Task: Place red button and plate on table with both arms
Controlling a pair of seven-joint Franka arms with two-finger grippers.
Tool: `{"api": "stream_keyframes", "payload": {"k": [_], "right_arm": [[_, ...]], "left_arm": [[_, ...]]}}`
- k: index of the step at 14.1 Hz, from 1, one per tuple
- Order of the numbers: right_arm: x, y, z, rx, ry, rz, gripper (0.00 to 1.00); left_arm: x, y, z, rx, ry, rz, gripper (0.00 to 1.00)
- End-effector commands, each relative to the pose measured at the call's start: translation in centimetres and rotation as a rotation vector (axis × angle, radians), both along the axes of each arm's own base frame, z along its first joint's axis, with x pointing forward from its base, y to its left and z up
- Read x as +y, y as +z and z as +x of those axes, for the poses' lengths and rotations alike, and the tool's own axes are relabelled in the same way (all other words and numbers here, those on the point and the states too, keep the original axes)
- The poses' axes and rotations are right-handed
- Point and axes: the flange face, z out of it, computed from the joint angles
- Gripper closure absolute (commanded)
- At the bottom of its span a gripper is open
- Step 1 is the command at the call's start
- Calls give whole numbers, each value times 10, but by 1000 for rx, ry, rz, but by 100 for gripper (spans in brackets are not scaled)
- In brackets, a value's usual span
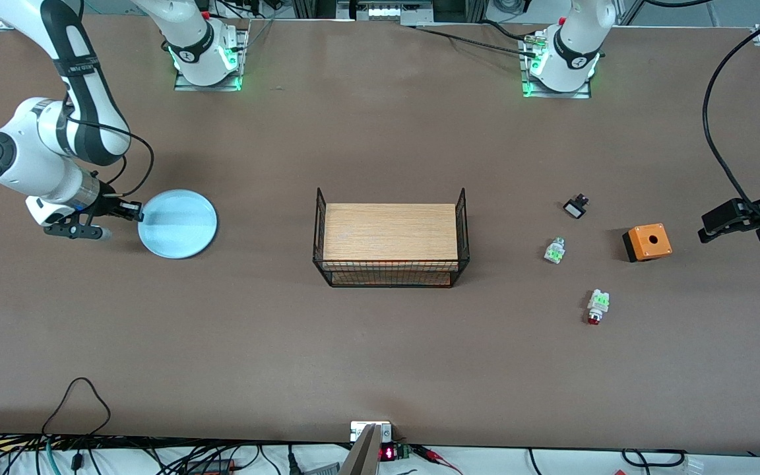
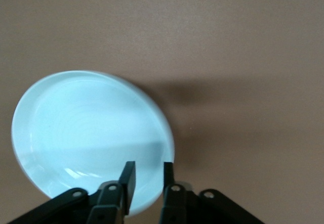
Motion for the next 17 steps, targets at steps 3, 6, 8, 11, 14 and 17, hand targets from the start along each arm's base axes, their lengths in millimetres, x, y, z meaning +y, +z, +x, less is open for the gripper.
{"api": "stream_keyframes", "payload": {"k": [3,6,8,11,14,17], "right_arm": [[28,104,42,70,-67,25,0],[59,159,61,48,-87,19,0],[64,198,69,32,-86,22,0],[77,265,75,23,-54,14,0],[76,307,75,-15,-26,0,0],[55,317,72,-26,17,-31,0]], "left_arm": [[0,10,-3,-11,-19,23,0],[5,12,-3,-14,-15,24,0],[1,10,-3,-11,-19,23,0],[2,11,-3,-13,-19,23,0],[1,11,-3,-12,-21,26,0],[6,1,1,1,-17,24,0]]}}
